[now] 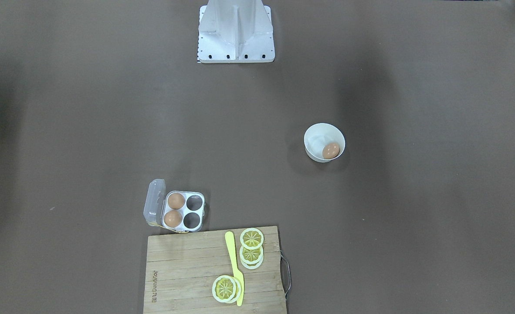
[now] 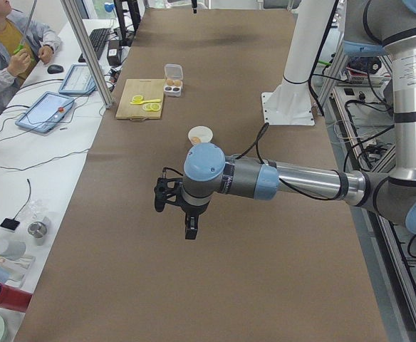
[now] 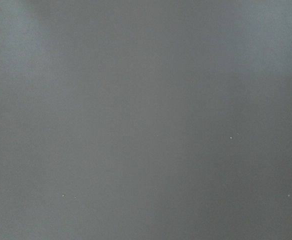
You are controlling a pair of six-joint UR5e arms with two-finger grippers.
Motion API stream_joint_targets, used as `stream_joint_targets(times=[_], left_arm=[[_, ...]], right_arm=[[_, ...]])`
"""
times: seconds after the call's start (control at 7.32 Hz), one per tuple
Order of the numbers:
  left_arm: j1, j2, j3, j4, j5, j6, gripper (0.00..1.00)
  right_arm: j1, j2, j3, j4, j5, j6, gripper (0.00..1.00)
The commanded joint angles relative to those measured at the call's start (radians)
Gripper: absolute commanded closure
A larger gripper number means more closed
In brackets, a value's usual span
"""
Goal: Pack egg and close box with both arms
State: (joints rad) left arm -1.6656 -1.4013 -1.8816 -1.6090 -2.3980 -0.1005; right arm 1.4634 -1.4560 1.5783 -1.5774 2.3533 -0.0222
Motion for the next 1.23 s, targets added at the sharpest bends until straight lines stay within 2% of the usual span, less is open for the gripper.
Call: stream_joint_targets(times=[0.0, 0.41, 0.82, 1.09], left_arm=[[0.001, 0.021, -0.016, -0.005, 0.000, 0.010, 0.02], [0.000, 0.027, -0.010, -0.006, -0.004, 0.010, 0.02], [0.000, 0.044, -0.051, -0.011, -0.013, 0.004, 0.02], [0.001, 0.042, -0.047, -0.037, -0.079, 0.010, 0.02]], right_arm=[[0.000, 0.000, -0.003, -0.006, -0.057, -0.010, 0.00], [0.003, -0.010, 0.000, -0.003, -0.051, -0.009, 0.00], [0.003, -0.017, -0.001, 0.000, -0.051, -0.001, 0.00], [0.003, -0.018, 0.000, 0.000, -0.046, -0.001, 0.00]])
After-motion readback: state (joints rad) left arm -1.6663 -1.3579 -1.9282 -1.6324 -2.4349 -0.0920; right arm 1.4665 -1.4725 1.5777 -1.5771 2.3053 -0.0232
